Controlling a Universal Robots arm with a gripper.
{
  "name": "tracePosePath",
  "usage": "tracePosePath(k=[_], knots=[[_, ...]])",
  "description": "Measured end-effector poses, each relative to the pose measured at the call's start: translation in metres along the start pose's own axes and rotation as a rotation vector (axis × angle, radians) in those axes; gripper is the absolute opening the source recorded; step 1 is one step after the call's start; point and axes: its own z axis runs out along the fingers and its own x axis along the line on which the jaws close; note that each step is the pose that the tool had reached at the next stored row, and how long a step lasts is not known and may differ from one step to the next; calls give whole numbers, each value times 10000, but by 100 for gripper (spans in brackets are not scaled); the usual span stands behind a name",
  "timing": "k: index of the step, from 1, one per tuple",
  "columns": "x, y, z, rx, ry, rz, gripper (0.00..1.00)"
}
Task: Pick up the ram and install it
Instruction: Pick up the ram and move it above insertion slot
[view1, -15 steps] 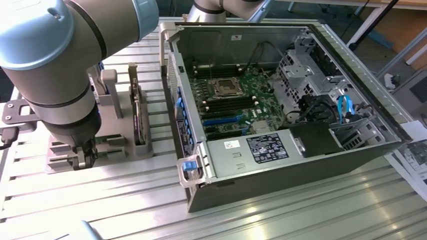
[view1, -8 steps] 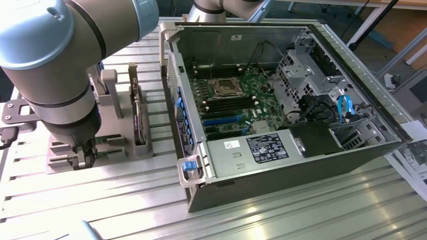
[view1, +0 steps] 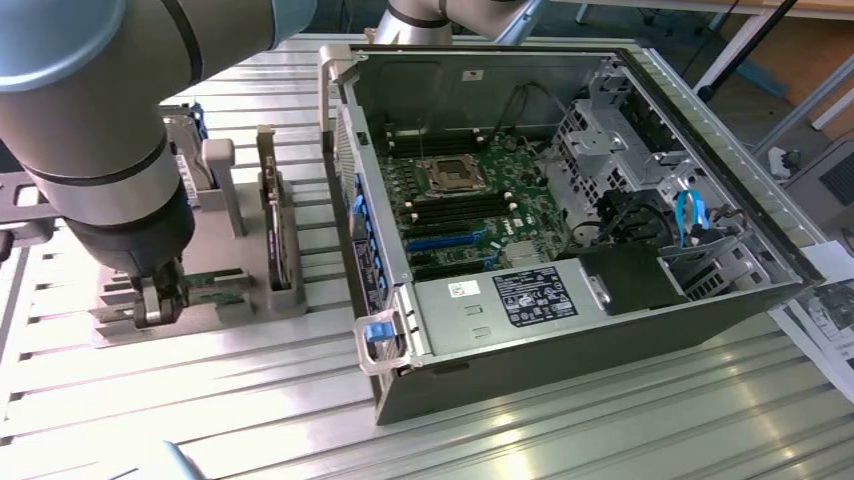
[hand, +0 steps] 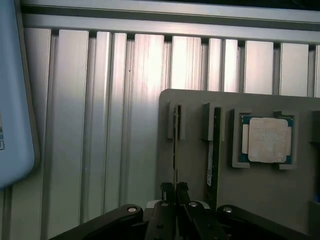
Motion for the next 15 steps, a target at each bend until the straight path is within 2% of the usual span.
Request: tracePosePath(k=[3, 9, 10, 15], knots=[[-3, 6, -97, 0, 1, 0, 13], [-13, 26, -460, 2, -1, 0, 13], [-14, 28, -489, -1, 1, 0, 13], [-22, 45, -772, 0, 0, 0, 13]])
